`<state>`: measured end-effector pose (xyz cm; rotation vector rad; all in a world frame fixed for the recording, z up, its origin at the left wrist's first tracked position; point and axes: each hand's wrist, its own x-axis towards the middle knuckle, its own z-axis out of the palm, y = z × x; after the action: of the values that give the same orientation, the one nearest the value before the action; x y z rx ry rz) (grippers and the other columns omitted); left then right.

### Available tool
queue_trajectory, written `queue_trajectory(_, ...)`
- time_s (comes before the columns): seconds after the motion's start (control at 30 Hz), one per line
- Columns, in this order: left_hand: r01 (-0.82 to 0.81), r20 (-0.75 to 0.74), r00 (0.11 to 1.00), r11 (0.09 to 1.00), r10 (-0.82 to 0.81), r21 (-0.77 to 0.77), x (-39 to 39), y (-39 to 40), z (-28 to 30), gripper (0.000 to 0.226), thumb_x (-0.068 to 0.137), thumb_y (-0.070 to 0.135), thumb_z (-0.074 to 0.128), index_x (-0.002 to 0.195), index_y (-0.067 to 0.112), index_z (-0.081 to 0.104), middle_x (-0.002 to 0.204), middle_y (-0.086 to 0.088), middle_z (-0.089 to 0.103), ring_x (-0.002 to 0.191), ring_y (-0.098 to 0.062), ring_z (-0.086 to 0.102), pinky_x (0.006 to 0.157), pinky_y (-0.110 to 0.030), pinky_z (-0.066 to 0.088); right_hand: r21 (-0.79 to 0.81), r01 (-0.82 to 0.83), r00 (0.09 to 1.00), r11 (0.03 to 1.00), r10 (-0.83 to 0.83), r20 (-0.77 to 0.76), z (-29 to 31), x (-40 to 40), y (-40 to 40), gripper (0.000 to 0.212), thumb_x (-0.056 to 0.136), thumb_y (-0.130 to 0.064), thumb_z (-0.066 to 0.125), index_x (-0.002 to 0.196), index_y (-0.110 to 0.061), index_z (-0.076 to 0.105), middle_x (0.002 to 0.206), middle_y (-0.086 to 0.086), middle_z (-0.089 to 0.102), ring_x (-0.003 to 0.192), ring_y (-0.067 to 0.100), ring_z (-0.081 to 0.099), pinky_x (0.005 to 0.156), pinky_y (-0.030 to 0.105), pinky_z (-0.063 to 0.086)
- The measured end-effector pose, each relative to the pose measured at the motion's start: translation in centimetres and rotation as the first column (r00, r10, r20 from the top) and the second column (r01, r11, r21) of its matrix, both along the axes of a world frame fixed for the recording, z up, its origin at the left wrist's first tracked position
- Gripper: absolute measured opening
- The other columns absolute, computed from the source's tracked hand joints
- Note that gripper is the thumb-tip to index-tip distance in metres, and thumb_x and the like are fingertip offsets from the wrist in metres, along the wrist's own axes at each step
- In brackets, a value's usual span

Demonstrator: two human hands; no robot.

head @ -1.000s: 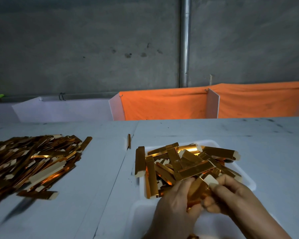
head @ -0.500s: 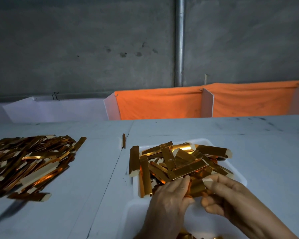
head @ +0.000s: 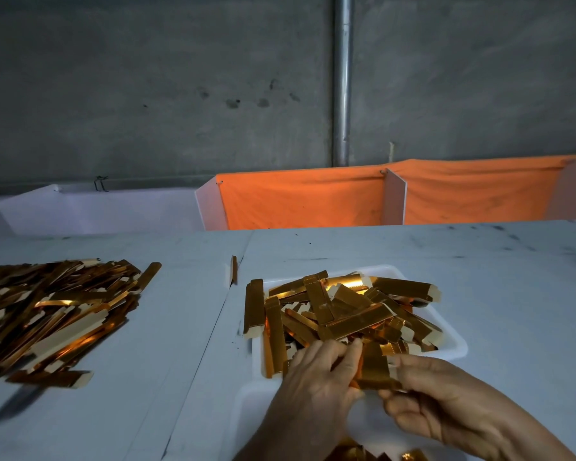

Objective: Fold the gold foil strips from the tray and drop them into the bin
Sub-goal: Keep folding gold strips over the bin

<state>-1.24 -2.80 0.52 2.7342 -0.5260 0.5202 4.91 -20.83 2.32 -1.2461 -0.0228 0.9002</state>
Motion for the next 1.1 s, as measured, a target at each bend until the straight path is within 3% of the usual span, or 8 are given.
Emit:
queue_trajectory(0.17, 0.021, 0.010, 1.000, 1.000, -0.021, 0.023, -0.3, 0.0, 0.4, 0.056, 0.094, 0.027, 0.044, 0.147, 0.016, 0.029, 0.133, -0.003, 0.048, 0.124, -0.017, 0.040, 0.099, -0.032, 0.031, 0.047, -0.020, 0.999, 0.999, 0.022, -0.044, -0.3, 0.0, 0.2, 0.018, 0.067, -0.007, 0.070, 0.083, 0.002, 0.074, 0.068, 0.022, 0.058, 0.044, 0.021, 0.057, 0.039, 0.024, 0.051)
queue_trajectory(0.3, 0.008, -0.032, 0.999, 1.000, -0.008, 0.022, -0.2, 0.2, 0.1, 0.057, 0.099, 0.030, 0.040, 0.151, 0.024, 0.016, 0.141, 0.005, 0.036, 0.129, -0.007, 0.026, 0.105, -0.026, 0.022, 0.056, -0.019, 0.999, 0.998, 0.020, -0.032, -0.7, 0.0, 0.4, 0.014, 0.072, -0.009, 0.068, 0.081, 0.002, 0.071, 0.063, 0.018, 0.053, 0.040, 0.016, 0.050, 0.036, 0.021, 0.046)
queue_trajectory(0.4, 0.000, -0.055, 0.998, 1.000, 0.001, 0.019, -0.2, 0.2, 0.2, 0.058, 0.099, 0.030, 0.040, 0.151, 0.024, 0.015, 0.141, 0.005, 0.036, 0.128, -0.008, 0.027, 0.103, -0.025, 0.022, 0.080, -0.021, 0.998, 0.997, 0.026, -0.052, -0.8, -0.1, 0.7, 0.012, 0.074, -0.011, 0.066, 0.075, 0.000, 0.072, 0.060, 0.016, 0.052, 0.038, 0.014, 0.047, 0.036, 0.018, 0.042)
queue_trajectory(0.63, -0.016, -0.073, 0.997, 0.996, 0.023, 0.091, -0.1, -0.4, -0.1, 0.057, 0.099, 0.027, 0.044, 0.150, 0.021, 0.020, 0.143, 0.000, 0.039, 0.130, -0.014, 0.032, 0.104, -0.028, 0.024, -0.069, -0.003, 0.998, 0.998, 0.007, 0.058, -1.6, 0.9, 0.3, 0.017, 0.093, 0.006, 0.046, 0.095, 0.004, 0.063, 0.049, 0.009, 0.042, 0.032, 0.010, 0.033, 0.031, 0.015, 0.028)
queue_trajectory(0.77, 0.013, -0.089, 0.996, 0.999, -0.016, -0.038, -0.4, -0.1, 0.7, 0.053, 0.097, 0.030, 0.046, 0.147, 0.022, 0.030, 0.145, 0.005, 0.042, 0.132, -0.009, 0.033, 0.100, -0.016, 0.012, -0.003, -0.052, 0.998, 0.999, 0.052, 0.040, -1.5, 0.9, 0.4, 0.010, 0.089, 0.000, 0.056, 0.093, 0.003, 0.064, 0.051, 0.012, 0.046, 0.034, 0.011, 0.040, 0.032, 0.016, 0.034)
queue_trajectory(0.93, 0.033, -0.094, 0.995, 0.997, -0.039, -0.074, -0.5, 0.7, 0.7, 0.050, 0.099, 0.033, 0.041, 0.147, 0.027, 0.029, 0.148, 0.011, 0.038, 0.133, -0.002, 0.028, 0.101, -0.012, 0.012, 0.089, -0.114, 0.993, 0.990, 0.111, 0.034, -1.8, 0.8, 0.7, 0.026, 0.071, -0.008, 0.067, 0.094, 0.001, 0.074, 0.067, 0.020, 0.059, 0.041, 0.015, 0.054, 0.036, 0.018, 0.045)
queue_trajectory(1.1, 0.086, -0.085, 0.992, 0.995, -0.090, -0.043, -0.6, 0.3, 0.7, 0.049, 0.094, 0.029, 0.046, 0.141, 0.018, 0.042, 0.138, 0.002, 0.052, 0.128, -0.013, 0.043, 0.098, -0.013, 0.012, -0.014, -0.194, 0.970, 0.981, 0.194, 0.149, -1.8, 0.9, 0.7, 0.024, 0.072, -0.005, 0.069, 0.095, 0.000, 0.074, 0.074, 0.021, 0.063, 0.038, 0.011, 0.052, 0.036, 0.015, 0.041)
